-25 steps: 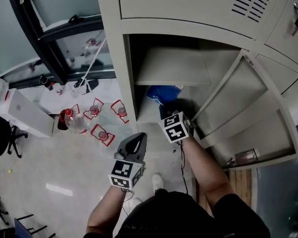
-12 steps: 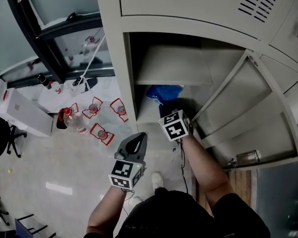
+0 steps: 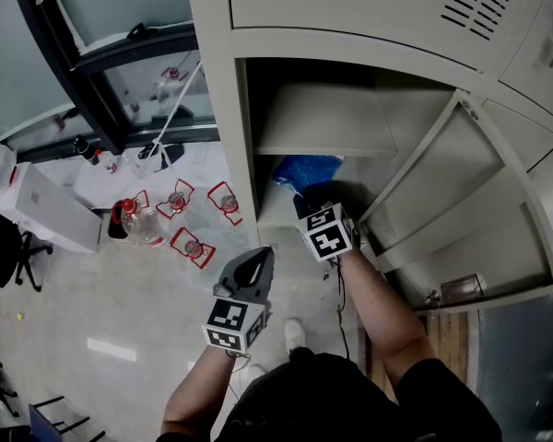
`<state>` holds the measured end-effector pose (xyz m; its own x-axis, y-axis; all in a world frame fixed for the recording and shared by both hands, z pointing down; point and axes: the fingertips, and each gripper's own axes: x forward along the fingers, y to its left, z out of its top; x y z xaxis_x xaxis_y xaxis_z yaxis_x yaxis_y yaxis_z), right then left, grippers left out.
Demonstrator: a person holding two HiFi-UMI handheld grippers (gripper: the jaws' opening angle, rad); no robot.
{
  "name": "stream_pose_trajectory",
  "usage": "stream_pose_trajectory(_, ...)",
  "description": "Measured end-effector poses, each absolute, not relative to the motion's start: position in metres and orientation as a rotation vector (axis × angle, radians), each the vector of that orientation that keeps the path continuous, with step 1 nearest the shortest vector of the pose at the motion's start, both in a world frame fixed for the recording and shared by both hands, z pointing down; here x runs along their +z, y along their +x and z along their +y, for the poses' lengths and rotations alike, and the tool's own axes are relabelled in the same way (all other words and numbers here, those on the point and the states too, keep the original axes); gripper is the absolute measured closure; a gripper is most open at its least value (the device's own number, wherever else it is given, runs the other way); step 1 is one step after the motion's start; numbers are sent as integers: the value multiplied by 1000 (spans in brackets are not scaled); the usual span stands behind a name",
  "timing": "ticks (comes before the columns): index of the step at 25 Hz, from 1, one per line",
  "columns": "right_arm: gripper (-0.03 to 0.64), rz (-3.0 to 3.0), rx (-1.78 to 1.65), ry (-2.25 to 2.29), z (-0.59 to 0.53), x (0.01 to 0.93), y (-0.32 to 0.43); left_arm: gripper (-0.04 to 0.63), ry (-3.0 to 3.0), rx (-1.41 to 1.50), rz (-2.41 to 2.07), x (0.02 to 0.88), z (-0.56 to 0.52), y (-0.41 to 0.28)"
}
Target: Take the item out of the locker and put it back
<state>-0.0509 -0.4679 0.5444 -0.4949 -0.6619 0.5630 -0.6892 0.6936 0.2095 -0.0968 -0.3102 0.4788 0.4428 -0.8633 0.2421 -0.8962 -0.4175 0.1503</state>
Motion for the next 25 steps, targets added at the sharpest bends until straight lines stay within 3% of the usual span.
stream_pose_trajectory(16,443,-2275,-9,1107,-433,525,-47,592,2470,199,-1520,465,-270,-107)
stream_pose_trajectory(19,476,-2287,-15,1135,-421,515,-46,592,2488,198,-1517,459,-261,-108)
stream_pose_trajectory(22,613,-2321,-20,1198,-408,497,-44,592,2501,192,-1507,453,-251,-108)
stream_pose_trajectory(25,615,-2365,-1,1230,-388,482,-42,592,2517,185,-1499,447,-238,-110)
